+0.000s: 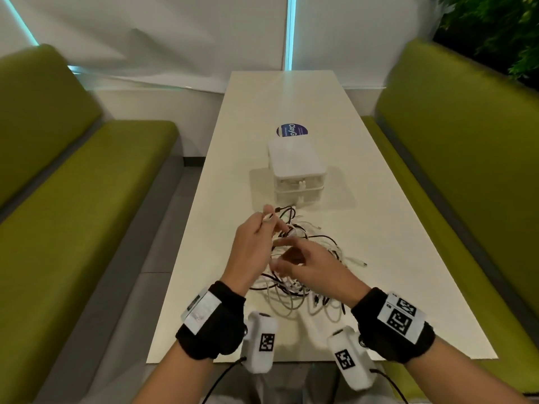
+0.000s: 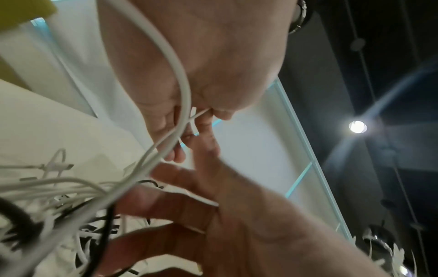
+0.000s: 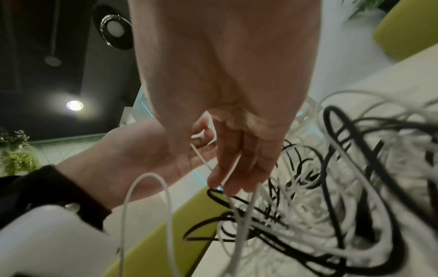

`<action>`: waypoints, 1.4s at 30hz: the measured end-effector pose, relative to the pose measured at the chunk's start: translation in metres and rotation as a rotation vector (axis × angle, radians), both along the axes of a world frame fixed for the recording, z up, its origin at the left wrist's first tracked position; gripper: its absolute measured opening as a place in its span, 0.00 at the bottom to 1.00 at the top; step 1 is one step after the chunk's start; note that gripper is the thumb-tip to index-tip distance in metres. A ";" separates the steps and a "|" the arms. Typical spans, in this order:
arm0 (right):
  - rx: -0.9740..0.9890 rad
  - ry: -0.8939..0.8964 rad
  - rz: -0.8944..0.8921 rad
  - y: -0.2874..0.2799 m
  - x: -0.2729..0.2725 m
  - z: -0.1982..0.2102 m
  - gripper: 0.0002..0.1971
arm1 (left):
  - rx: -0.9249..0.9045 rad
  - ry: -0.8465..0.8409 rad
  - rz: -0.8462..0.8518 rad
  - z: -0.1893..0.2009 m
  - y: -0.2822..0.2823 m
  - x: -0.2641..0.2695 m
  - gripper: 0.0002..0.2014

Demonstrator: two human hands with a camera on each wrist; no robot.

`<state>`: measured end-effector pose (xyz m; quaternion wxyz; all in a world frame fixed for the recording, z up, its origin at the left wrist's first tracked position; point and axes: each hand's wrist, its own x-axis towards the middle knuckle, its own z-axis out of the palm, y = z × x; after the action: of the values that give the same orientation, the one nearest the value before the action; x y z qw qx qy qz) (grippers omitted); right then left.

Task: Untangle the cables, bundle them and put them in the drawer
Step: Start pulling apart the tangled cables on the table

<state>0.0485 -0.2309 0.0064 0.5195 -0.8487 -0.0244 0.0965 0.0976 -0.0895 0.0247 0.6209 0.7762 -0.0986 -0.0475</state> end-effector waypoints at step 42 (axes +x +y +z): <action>-0.751 -0.751 -0.298 -0.046 0.057 0.049 0.11 | -0.314 -0.090 -0.075 -0.012 0.000 0.019 0.24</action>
<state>0.1060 -0.2769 0.0555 0.1446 -0.9460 -0.0518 -0.2854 0.1162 -0.0900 0.0122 0.7273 0.6668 -0.1613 -0.0197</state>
